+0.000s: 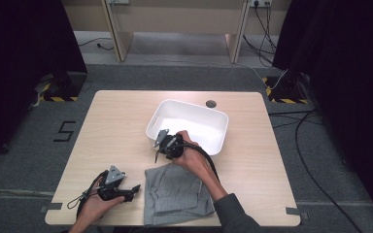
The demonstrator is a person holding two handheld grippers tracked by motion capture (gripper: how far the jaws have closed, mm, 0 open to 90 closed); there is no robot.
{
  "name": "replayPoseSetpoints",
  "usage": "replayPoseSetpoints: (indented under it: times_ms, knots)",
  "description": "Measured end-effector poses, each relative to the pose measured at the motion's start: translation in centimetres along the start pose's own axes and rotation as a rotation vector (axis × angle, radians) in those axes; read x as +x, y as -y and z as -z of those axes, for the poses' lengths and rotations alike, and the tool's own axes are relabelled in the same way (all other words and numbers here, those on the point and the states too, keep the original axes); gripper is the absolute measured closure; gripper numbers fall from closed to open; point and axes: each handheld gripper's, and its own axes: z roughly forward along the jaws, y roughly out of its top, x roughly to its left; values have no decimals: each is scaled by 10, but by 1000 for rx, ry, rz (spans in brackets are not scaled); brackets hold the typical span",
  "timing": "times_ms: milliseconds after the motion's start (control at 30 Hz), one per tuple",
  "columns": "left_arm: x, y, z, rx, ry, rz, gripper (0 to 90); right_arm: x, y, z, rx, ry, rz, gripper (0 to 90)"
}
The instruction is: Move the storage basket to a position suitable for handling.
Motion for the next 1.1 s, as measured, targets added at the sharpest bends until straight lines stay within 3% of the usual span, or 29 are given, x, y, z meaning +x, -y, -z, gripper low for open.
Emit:
replayPoseSetpoints:
  times_ms: [133, 167, 267, 333, 400, 467, 500, 567, 633, 667, 700, 733, 767, 867, 933, 967, 1067, 1100]
  knots:
    - [0, 0, 0, 0, 0, 0, 202, 12, -2, 8, 13, -22, 60, 619]
    - [0, 0, 0, 0, 0, 0, 202, 14, -1, 9, 13, -27, 90, 625]
    - [0, 0, 0, -1, 2, 0, 202, 18, 4, 16, 8, -54, 112, 653]
    - [0, 0, 0, -1, 1, 0, 202, 19, 10, 21, -15, -79, 114, 644]
    - [0, 0, 0, -2, 3, 0, 202, 19, 15, 26, -36, -79, 80, 578]
    - [1, -1, 0, -1, 10, 16, 207, 15, 22, 40, -102, -54, 35, 539]
    - [2, -2, 1, -8, 25, 29, 221, 11, 27, 51, -142, -28, -12, 494]
    - [7, -8, 4, -69, 59, 87, 234, 3, 38, 65, -200, 5, -109, 464]
    - [11, -17, 7, -125, 34, 94, 238, -8, 55, 79, -245, 51, -220, 407]
    - [13, -23, 9, -158, 28, 104, 239, -13, 61, 81, -257, 72, -246, 398]
    - [14, -29, 9, -182, 40, 118, 243, -17, 70, 84, -258, 97, -310, 387]
    - [14, -29, 9, -182, 40, 118, 248, -17, 70, 84, -258, 97, -310, 387]
    - [14, -40, 5, -190, 50, 99, 252, -27, 88, 86, -241, 188, -445, 362]
    - [12, -55, -11, -180, 55, 71, 264, -39, 112, 79, -155, 318, -550, 343]
    - [10, -63, -23, -173, 65, 63, 273, -44, 126, 73, -125, 325, -631, 366]
    - [9, -65, -26, -170, 69, 59, 292, -47, 137, 67, -117, 301, -666, 419]
    - [4, -71, -34, -162, 71, 41, 364, -50, 152, 56, -105, 256, -678, 546]
    - [1, -72, -37, -143, 49, 24, 366, -50, 155, 53, -96, 246, -680, 562]
